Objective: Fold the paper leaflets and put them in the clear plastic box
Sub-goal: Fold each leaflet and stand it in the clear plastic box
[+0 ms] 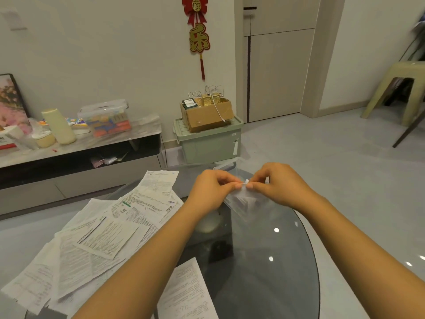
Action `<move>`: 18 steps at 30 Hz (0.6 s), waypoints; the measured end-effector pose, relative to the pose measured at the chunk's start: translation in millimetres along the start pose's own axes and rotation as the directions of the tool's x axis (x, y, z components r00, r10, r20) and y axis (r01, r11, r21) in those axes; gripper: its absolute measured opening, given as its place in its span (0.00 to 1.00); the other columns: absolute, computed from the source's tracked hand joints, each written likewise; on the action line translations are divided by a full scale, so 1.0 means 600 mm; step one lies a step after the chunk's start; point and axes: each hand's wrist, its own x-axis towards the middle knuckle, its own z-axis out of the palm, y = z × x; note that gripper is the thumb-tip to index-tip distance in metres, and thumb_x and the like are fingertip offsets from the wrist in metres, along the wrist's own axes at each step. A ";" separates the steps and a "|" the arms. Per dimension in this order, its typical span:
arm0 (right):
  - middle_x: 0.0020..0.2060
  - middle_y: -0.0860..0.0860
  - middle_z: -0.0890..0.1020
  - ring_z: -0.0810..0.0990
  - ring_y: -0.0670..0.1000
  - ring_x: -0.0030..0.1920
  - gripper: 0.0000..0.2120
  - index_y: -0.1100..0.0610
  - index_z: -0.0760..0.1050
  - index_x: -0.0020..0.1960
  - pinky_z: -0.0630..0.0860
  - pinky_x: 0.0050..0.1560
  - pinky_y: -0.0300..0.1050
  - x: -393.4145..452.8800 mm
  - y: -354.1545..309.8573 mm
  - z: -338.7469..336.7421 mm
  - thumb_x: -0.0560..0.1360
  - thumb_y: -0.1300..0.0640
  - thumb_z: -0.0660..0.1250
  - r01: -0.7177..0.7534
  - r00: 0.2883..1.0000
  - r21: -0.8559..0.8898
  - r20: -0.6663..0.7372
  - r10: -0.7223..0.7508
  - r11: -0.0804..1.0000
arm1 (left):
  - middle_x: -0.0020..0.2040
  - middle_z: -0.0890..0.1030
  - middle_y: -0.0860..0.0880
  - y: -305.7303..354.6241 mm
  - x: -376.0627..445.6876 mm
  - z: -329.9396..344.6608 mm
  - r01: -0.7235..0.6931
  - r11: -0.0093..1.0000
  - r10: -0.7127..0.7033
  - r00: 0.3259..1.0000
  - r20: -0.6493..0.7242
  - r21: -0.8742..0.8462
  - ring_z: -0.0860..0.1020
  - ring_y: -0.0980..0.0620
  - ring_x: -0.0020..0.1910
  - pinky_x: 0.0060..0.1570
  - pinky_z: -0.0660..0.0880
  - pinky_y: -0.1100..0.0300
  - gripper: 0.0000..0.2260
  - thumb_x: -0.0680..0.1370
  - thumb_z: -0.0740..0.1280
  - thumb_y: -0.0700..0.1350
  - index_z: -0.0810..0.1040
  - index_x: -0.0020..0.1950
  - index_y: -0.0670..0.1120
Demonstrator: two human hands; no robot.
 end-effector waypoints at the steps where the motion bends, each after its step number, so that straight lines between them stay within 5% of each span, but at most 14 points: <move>1: 0.40 0.47 0.81 0.78 0.48 0.41 0.08 0.50 0.83 0.47 0.76 0.45 0.45 0.007 0.006 -0.005 0.74 0.48 0.68 -0.014 1.000 0.001 -0.001 0.014 1.000 | 0.34 0.80 0.58 0.003 0.013 0.005 -0.004 1.000 0.004 1.000 0.006 -0.004 0.76 0.68 0.31 0.31 0.68 0.77 0.04 0.74 0.71 0.42 0.84 0.47 0.46; 7: 0.41 0.50 0.82 0.78 0.50 0.42 0.06 0.54 0.82 0.47 0.75 0.45 0.43 0.050 0.031 -0.005 0.75 0.53 0.68 -0.094 0.984 0.080 -0.145 0.105 0.992 | 0.45 0.82 0.51 -0.004 0.079 0.033 0.010 0.999 -0.015 0.995 -0.100 -0.048 0.78 0.59 0.41 0.37 0.70 0.74 0.06 0.74 0.72 0.45 0.82 0.50 0.49; 11: 0.38 0.49 0.79 0.78 0.51 0.42 0.05 0.54 0.80 0.46 0.78 0.46 0.47 0.076 0.048 0.012 0.74 0.53 0.69 -0.167 0.945 0.123 -0.265 0.194 0.978 | 0.44 0.78 0.53 -0.019 0.113 0.052 0.034 0.998 -0.041 0.987 -0.157 -0.044 0.74 0.60 0.38 0.38 0.69 0.72 0.09 0.73 0.72 0.44 0.77 0.51 0.47; 14: 0.37 0.49 0.79 0.78 0.52 0.43 0.05 0.54 0.78 0.44 0.76 0.44 0.47 0.085 0.055 0.022 0.73 0.52 0.68 -0.214 0.922 0.106 -0.307 0.236 0.971 | 0.45 0.81 0.53 -0.027 0.118 0.064 -0.064 0.985 0.062 0.998 0.017 0.163 0.76 0.59 0.42 0.47 0.72 0.63 0.04 0.76 0.66 0.43 0.80 0.49 0.47; 16: 0.39 0.49 0.81 0.79 0.53 0.43 0.05 0.54 0.78 0.43 0.75 0.42 0.45 0.088 0.058 0.030 0.73 0.53 0.68 -0.250 0.923 0.028 -0.294 0.247 0.968 | 0.54 0.81 0.53 -0.031 0.117 0.071 -0.191 0.924 0.140 0.975 0.170 0.333 0.76 0.55 0.54 0.61 0.67 0.57 0.11 0.77 0.61 0.43 0.80 0.56 0.49; 18: 0.40 0.49 0.82 0.79 0.53 0.42 0.03 0.53 0.78 0.42 0.72 0.39 0.43 0.092 0.060 0.038 0.73 0.55 0.66 -0.272 0.931 -0.087 -0.277 0.239 0.958 | 0.61 0.77 0.52 -0.033 0.119 0.077 -0.307 0.816 0.183 0.941 0.285 0.490 0.70 0.50 0.60 0.65 0.59 0.54 0.16 0.78 0.56 0.45 0.77 0.62 0.52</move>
